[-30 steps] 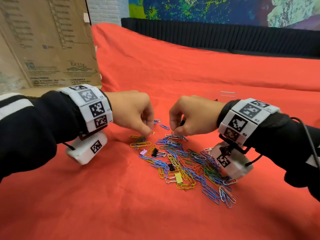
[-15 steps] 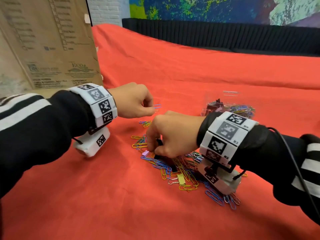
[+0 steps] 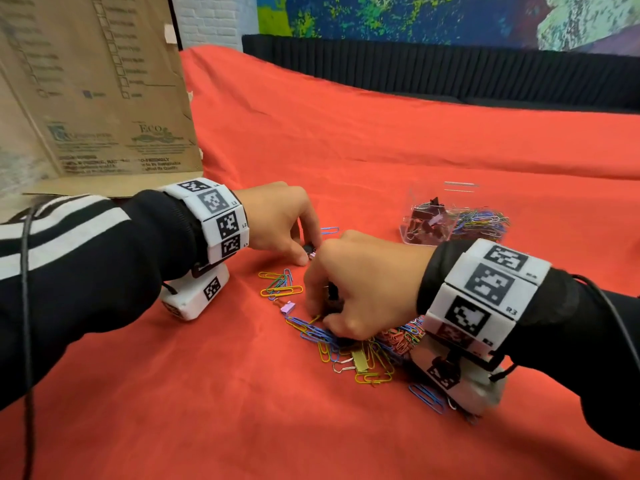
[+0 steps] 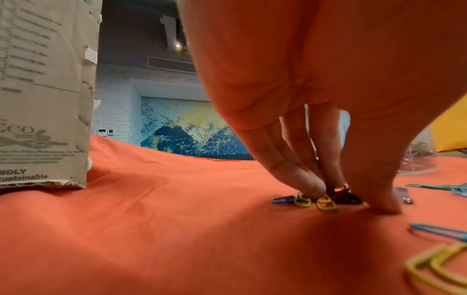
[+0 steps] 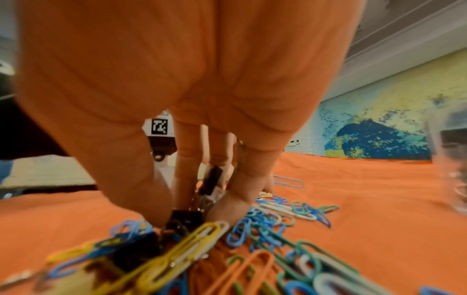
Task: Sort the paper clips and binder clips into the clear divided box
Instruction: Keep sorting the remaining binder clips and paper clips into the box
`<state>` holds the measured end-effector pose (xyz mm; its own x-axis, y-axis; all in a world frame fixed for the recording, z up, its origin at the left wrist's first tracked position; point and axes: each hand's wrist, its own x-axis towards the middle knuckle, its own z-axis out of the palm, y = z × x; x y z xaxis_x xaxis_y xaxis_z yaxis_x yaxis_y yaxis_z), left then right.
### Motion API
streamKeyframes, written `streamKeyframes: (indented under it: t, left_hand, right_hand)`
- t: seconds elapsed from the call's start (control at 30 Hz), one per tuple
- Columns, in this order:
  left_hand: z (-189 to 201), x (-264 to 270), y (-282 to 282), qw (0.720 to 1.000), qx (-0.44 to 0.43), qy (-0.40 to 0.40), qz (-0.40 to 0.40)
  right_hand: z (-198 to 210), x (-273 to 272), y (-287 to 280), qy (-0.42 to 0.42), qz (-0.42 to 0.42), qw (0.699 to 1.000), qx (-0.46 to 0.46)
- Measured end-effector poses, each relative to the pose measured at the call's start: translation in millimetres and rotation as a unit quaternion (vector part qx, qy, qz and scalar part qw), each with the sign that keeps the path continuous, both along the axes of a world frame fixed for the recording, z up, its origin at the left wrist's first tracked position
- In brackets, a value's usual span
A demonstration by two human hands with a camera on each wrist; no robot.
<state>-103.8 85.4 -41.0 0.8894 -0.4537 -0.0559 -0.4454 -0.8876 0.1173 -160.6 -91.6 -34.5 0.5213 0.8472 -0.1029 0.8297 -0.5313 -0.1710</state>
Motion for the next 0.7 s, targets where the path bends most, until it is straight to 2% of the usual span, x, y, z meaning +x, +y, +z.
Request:
streamKeyframes:
  t: [0.23,0.37,0.47,0.7]
  left_hand:
    - [0.5,0.3,0.4,0.999,-0.031,-0.005,0.031]
    - [7.3,-3.7,2.2,0.998,-0.059,-0.006,0.032]
    - [10.2,-7.3,0.6,0.997,-0.069,0.024,0.012]
    - [-0.2,-6.4,-10.0,0.999,-0.007,0.045,-0.018]
  right_hand:
    - [10.9,19.6,-34.1,0.06,-0.075,0.992,0.078]
    - [10.8,28.1,-46.2,0.061,-0.097,0.99,0.085]
    - [10.1,28.0,-45.1,0.047,-0.094,0.992,0.07]
    - [2.2,19.3,-33.4,0.03,-0.043,0.998,0.015]
